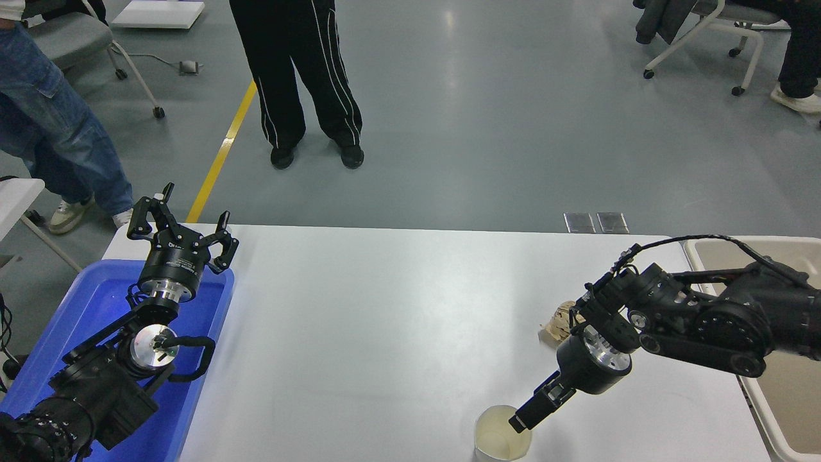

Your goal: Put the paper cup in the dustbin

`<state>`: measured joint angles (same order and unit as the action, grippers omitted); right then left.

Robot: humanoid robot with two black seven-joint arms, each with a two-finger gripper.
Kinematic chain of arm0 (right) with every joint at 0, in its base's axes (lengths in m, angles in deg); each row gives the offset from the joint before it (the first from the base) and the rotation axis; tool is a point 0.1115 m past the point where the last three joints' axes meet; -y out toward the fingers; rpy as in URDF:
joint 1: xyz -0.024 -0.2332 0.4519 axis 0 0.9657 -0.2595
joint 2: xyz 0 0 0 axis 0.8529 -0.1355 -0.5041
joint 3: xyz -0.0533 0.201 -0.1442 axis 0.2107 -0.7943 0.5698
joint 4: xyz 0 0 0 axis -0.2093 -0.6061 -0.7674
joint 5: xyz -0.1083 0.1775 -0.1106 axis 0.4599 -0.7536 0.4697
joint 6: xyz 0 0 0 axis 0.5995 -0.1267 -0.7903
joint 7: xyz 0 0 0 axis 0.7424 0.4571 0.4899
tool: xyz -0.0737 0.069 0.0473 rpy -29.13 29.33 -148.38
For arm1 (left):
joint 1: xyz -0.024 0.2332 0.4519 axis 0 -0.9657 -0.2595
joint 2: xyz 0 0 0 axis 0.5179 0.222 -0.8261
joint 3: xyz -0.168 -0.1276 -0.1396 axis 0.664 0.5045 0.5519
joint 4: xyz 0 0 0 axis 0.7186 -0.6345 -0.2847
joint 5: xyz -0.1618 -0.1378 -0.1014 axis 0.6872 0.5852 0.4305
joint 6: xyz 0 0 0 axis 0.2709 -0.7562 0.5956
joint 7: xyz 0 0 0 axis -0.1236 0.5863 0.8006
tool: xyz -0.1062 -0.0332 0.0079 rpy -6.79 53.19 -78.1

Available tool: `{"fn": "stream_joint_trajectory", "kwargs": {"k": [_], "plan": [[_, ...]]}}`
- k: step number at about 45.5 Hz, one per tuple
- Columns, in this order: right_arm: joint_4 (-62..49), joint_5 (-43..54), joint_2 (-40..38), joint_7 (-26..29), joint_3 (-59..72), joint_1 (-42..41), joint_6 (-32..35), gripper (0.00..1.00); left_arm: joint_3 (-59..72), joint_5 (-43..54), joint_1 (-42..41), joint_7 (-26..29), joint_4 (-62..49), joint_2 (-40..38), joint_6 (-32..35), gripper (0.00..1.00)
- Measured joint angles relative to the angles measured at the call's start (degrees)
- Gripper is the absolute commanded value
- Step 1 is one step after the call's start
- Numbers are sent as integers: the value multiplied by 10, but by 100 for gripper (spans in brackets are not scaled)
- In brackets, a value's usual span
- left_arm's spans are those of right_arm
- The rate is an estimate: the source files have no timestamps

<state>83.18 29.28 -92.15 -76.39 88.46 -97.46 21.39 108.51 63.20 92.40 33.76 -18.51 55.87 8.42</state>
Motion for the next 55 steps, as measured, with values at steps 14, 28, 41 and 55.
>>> {"fn": "stream_joint_trajectory", "kwargs": {"k": [14,28,41,55], "plan": [[-19,4,10,0,-14,22,-5,89,0,0,0,0,0,0,0,100],[-27,32,16,-11,-16,30,-36,0,0,0,0,0,0,0,0,100],[-37,65,15,-29,-16,27,-47,0,0,0,0,0,0,0,0,100],[-42,74,9,-41,-22,25,-50,0,0,0,0,0,0,0,0,100]]}}
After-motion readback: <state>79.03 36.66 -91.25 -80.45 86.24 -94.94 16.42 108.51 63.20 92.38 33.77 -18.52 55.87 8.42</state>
